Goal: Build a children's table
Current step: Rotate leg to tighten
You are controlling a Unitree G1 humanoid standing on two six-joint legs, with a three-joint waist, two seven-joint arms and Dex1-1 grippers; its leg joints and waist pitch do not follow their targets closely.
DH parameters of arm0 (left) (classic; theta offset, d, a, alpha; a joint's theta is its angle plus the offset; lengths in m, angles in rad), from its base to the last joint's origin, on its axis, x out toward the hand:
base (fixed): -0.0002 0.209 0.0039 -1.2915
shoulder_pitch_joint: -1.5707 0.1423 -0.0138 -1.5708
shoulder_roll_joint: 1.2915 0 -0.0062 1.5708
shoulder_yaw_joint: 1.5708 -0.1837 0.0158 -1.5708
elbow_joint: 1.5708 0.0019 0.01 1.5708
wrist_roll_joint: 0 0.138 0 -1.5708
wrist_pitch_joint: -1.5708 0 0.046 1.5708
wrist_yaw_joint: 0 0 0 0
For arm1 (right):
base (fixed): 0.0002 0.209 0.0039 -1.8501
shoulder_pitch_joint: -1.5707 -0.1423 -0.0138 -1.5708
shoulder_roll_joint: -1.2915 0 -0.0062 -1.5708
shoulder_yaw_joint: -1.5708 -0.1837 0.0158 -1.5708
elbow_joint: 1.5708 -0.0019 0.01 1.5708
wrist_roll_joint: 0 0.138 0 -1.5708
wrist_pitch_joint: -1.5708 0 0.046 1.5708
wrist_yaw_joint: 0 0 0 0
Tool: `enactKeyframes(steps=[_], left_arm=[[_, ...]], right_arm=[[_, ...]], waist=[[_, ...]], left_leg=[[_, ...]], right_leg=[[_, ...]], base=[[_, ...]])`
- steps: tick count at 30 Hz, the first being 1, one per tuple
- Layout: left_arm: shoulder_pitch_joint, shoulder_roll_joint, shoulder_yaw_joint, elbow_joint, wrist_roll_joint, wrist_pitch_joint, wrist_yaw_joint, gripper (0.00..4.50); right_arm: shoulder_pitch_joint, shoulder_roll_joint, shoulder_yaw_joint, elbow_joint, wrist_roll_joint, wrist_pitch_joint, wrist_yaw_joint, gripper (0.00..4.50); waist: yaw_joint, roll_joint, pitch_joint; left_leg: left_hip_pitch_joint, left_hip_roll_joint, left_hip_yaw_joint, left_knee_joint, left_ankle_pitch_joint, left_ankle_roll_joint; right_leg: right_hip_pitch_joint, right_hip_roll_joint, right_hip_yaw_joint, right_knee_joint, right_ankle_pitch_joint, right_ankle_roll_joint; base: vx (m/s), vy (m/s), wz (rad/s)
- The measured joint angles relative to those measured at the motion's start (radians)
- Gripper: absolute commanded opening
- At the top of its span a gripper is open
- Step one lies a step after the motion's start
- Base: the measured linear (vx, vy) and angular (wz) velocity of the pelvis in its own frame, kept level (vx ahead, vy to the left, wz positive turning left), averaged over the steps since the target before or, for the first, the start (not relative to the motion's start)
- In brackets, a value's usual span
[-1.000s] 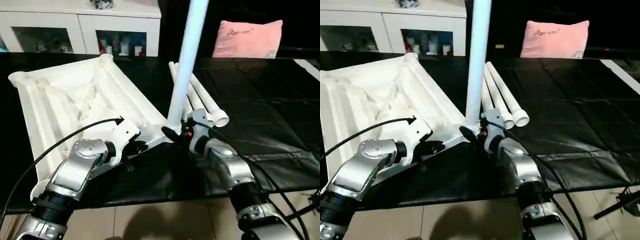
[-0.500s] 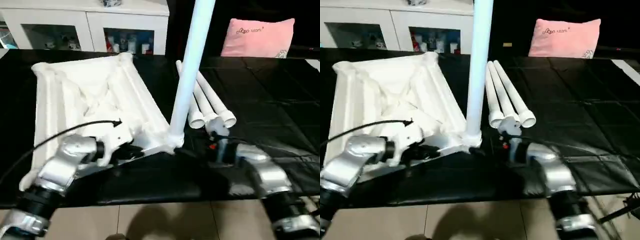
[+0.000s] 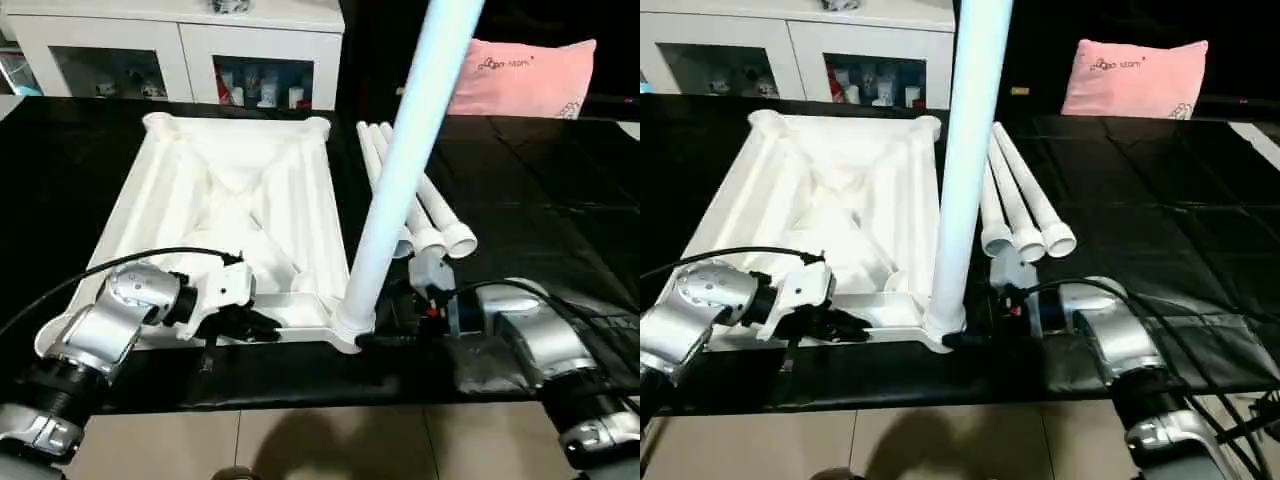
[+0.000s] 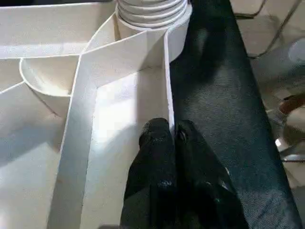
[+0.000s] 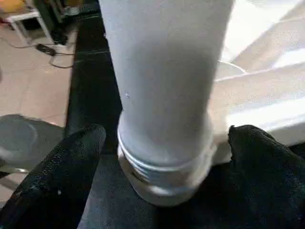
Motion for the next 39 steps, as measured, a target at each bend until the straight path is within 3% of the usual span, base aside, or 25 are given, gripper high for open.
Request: enactKeyframes(steps=[14,22,24,28,31,39], left_arm=[[-0.008,0.0,-0.007,0.02,0.0,-0.04,-0.04,0.0],[0.002,-0.01,0.021,0.014,-0.013,0.046,-0.009,0.0],[0.007,-0.022,0.031,0.005,-0.014,0.085,0.018,0.0],[0.019,-0.107,0.083,-0.029,0.002,0.249,0.216,0.0],[0.025,-0.18,0.098,-0.066,0.011,0.341,0.343,0.0],[0.024,-0.281,0.13,-0.117,0.052,0.468,0.542,0.0]], right_arm=[[-0.007,0.014,0.005,0.02,0.028,0.011,0.068,2.79],[0.021,0.043,-0.008,-0.013,0.024,0.077,-0.015,2.64],[0.027,0.065,-0.015,-0.016,0.024,0.088,-0.057,2.64],[0.024,0.185,-0.119,0.052,0.019,0.105,-0.353,2.64],[-0.023,0.264,-0.17,0.115,0.001,0.112,-0.561,2.64],[-0.131,0.382,-0.21,0.23,-0.044,0.103,-0.859,2.64]], waist=[[0.014,-0.001,0.0],[0.01,-0.001,-0.001],[0.005,-0.001,-0.001],[-0.019,-0.002,-0.002],[-0.041,-0.002,-0.002],[-0.059,-0.002,-0.002]], left_leg=[[0.0,0.0,0.0,0.0,0.0,0.0],[0.004,0.0,0.0,0.0,0.0,0.0],[0.004,0.0,0.0,0.0,0.0,0.0],[0.006,0.0,0.0,0.001,0.001,-0.002],[0.006,0.0,-0.002,0.0,0.001,-0.002],[0.005,0.0,-0.001,0.0,0.001,-0.002]], right_leg=[[0.0,0.0,0.0,0.0,0.0,0.0],[0.004,0.0,0.001,0.003,0.0,0.0],[0.005,0.0,0.001,0.003,0.0,0.001],[0.003,0.0,0.0,0.003,-0.001,0.002],[0.002,0.0,-0.002,-0.002,-0.001,0.002],[0.001,0.0,-0.001,-0.006,0.001,0.0]], base=[[0.0,0.0,0.0],[0.0,0.0,0.0],[0.0,0.0,0.0],[-0.027,0.001,-0.04],[-0.019,0.003,-0.04],[0.0,0.0,0.0]])
